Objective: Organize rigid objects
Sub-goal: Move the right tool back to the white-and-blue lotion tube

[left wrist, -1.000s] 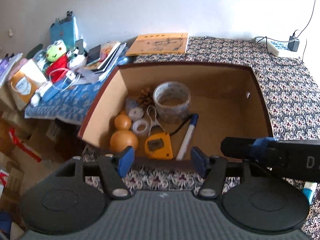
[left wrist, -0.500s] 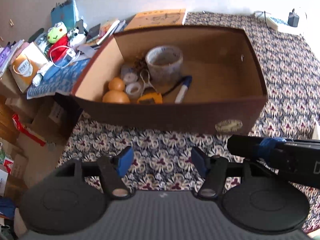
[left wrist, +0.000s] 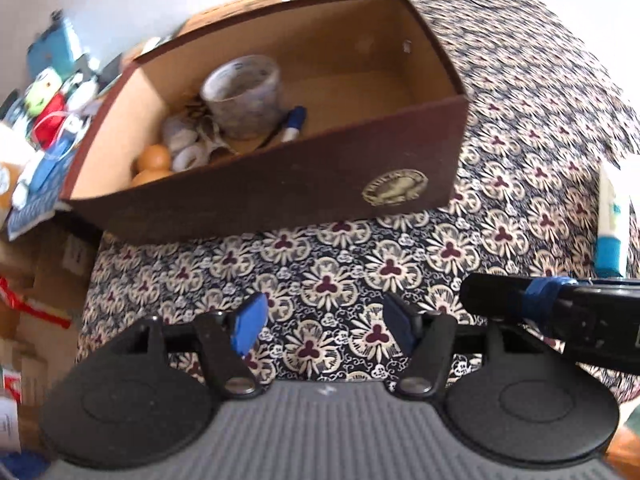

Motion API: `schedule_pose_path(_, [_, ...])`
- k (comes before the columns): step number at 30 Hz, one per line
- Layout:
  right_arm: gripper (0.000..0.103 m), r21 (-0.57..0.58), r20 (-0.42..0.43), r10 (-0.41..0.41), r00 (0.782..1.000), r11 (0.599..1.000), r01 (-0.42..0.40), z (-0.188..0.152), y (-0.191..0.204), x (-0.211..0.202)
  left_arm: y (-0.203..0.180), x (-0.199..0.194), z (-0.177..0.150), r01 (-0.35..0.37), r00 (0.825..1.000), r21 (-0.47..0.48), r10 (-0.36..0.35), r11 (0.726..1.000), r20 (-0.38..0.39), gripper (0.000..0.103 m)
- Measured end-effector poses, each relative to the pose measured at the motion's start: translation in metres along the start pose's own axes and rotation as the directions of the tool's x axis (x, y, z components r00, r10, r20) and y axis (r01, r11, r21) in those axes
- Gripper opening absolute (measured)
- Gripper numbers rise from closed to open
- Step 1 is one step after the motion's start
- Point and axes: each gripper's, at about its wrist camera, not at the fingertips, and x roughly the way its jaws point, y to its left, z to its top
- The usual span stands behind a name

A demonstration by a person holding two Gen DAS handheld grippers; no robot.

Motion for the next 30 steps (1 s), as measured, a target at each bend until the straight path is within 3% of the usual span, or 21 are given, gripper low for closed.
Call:
schedule_pose_path(9, [0.013, 0.129, 0.105, -0.112, 0.988, 0.987, 0.098, -0.024, -0.006, -0.012, -0.004, 0.011, -0.001, 0.089, 0.996, 0.150, -0.089, 0.985, -0.006, 0.066])
schedule_pose_path(17, [0.014, 0.250, 0.188, -0.195, 0.963, 0.957, 0.146, -0.048, -0.014, -0.027, -0.023, 0.010, -0.009, 0.168, 0.984, 0.293, -0.176, 0.941, 0.000, 0.066])
schedule_pose_path(24, [0.014, 0.318, 0.234, -0.259, 0.937, 0.931, 0.178, -0.061, -0.026, -0.048, -0.050, 0.008, -0.016, 0.220, 0.973, 0.373, -0.231, 0.901, -0.014, 0.066])
schedule_pose_path(30, [0.014, 0.338, 0.248, -0.280, 0.928, 0.922, 0.188, -0.058, -0.045, -0.062, -0.072, 0.009, -0.012, 0.244, 0.968, 0.391, -0.250, 0.888, -0.036, 0.066])
